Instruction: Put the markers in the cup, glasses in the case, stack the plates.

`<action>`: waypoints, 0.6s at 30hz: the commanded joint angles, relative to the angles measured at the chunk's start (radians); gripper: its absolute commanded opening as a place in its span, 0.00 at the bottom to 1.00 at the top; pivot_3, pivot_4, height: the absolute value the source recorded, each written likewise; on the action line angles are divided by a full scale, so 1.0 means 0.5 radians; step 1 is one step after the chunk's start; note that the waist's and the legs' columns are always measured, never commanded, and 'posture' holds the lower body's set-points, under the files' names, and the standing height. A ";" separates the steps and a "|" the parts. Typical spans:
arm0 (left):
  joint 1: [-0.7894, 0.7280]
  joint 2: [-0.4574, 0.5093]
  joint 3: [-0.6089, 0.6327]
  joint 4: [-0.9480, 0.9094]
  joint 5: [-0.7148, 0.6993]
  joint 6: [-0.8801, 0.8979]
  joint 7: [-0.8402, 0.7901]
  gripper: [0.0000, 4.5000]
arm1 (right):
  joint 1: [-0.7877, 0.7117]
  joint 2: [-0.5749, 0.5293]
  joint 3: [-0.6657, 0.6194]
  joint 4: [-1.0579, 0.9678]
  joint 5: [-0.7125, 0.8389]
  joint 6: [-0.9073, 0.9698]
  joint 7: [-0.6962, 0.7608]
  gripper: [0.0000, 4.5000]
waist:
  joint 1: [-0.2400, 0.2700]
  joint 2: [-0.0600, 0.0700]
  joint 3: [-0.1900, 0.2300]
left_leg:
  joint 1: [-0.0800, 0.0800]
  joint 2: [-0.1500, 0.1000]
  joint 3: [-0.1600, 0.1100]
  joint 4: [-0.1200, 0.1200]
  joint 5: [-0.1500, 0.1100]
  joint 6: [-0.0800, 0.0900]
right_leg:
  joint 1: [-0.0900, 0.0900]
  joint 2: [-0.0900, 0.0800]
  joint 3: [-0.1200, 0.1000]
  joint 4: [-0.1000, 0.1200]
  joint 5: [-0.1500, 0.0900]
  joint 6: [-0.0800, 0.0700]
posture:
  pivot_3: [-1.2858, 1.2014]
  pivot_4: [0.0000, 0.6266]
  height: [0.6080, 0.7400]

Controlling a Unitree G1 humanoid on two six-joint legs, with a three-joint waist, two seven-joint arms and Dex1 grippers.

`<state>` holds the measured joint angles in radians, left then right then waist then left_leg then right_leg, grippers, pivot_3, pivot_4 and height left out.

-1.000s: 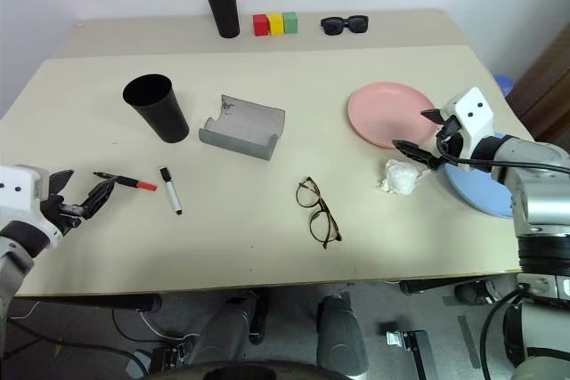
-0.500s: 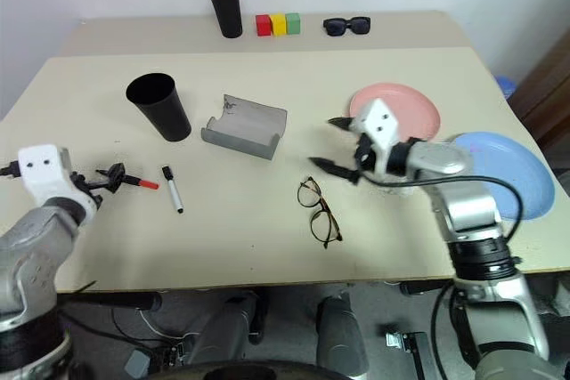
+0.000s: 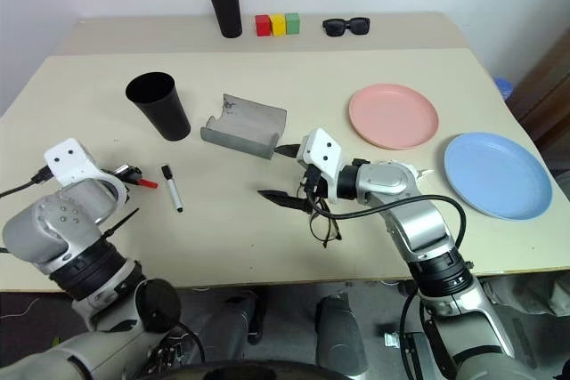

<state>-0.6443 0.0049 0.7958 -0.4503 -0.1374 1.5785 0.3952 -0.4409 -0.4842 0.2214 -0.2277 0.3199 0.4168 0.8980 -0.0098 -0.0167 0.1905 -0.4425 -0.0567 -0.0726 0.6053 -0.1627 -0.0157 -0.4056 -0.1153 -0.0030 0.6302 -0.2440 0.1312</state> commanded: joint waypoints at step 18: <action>0.130 0.242 -0.430 -0.001 0.298 -0.947 -0.295 0.01 | -0.020 0.083 -0.023 -0.139 0.029 0.045 -0.139 1.00 | 0.000 -0.003 0.001 | 0.000 0.002 0.001 0.000 -0.003 -0.009 | -0.003 0.002 0.000 0.002 0.000 -0.001 | 0.52 0.24 1.00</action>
<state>-0.5778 0.0947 0.6216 -0.3999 0.0266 1.2289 0.2835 -0.4316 -0.4635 0.2272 -0.2625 0.3191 0.4392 0.8438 -0.0097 -0.0179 0.1908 -0.4427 -0.0559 -0.0724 0.6051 -0.1643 -0.0204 -0.4067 -0.1142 -0.0028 0.6309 -0.2438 0.1308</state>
